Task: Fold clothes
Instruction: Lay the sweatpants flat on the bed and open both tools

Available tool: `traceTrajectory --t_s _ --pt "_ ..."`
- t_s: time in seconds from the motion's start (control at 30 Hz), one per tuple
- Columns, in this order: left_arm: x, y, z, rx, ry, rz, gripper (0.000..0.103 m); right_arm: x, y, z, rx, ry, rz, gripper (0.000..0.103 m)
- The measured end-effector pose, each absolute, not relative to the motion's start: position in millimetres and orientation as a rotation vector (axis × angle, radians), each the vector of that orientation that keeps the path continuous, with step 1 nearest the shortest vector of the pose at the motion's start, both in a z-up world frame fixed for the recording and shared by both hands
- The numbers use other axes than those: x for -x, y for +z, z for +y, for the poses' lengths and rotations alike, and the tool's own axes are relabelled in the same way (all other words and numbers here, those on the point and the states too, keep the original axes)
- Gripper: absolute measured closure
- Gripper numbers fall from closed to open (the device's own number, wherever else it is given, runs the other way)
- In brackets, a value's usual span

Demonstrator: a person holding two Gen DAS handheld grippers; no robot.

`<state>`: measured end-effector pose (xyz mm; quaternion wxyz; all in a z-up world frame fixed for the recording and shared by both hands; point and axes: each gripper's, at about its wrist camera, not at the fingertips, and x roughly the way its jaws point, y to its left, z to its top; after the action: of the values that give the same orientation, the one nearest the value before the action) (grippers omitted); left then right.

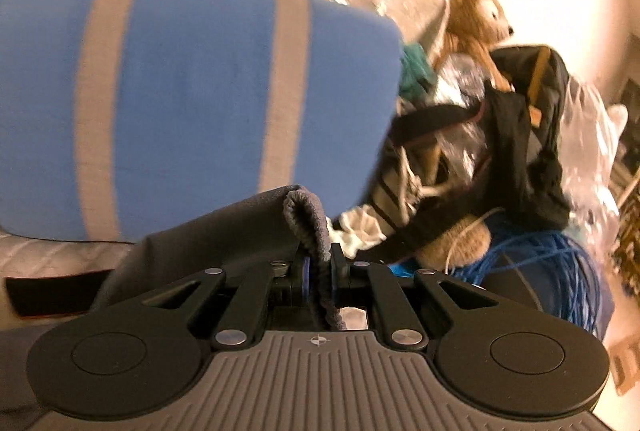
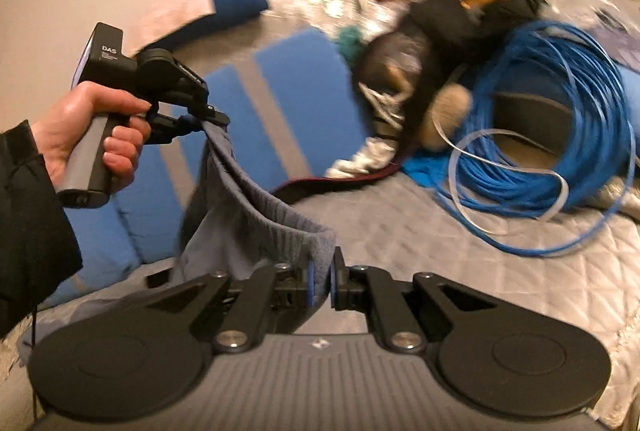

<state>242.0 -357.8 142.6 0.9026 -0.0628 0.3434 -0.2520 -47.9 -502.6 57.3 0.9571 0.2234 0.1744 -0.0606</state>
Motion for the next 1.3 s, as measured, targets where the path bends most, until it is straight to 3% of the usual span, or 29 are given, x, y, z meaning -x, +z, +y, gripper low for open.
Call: traceTrajectory --t_s 0.3,0.37,0.4,0.43,0.47,0.57,0.73,1.03,1.3 --pt "-278.9 78.7 -420.7 0.081 -0.567 0.841 0.089 36.3 25.7 -528.3 -0.521 -0.216 0.452 0.096" --pt "-284.1 63.9 -421.1 0.081 -0.558 0.854 0.057 31.3 17.1 -530.3 -0.533 -0.239 0.495 0.094" --pt "-284.3 58.5 -420.2 0.078 -0.551 0.852 0.048 27.3 12.1 -534.1 -0.553 -0.243 0.533 0.093" --pt "-284.4 53.0 -419.2 0.074 -0.543 0.850 0.035 24.7 9.0 -538.1 -0.570 -0.248 0.558 0.079" --pt "-281.5 51.3 -417.0 0.070 -0.549 0.845 0.031 24.1 7.4 -541.5 -0.583 -0.259 0.568 0.068" --pt "-263.3 53.4 -405.1 0.055 -0.598 0.813 0.030 25.8 8.2 -541.2 -0.524 -0.265 0.553 0.045" --pt "-220.3 65.1 -373.2 -0.038 -0.651 0.743 0.027 33.5 9.5 -528.7 -0.400 -0.201 0.555 0.027" --pt "-137.1 75.7 -268.9 -0.169 -0.693 0.687 0.022 53.6 21.6 -497.5 -0.048 -0.077 0.573 0.012" --pt "-82.6 60.0 -181.4 -0.265 -0.670 0.660 0.022 48.7 37.7 -482.3 0.212 -0.027 0.611 0.006"
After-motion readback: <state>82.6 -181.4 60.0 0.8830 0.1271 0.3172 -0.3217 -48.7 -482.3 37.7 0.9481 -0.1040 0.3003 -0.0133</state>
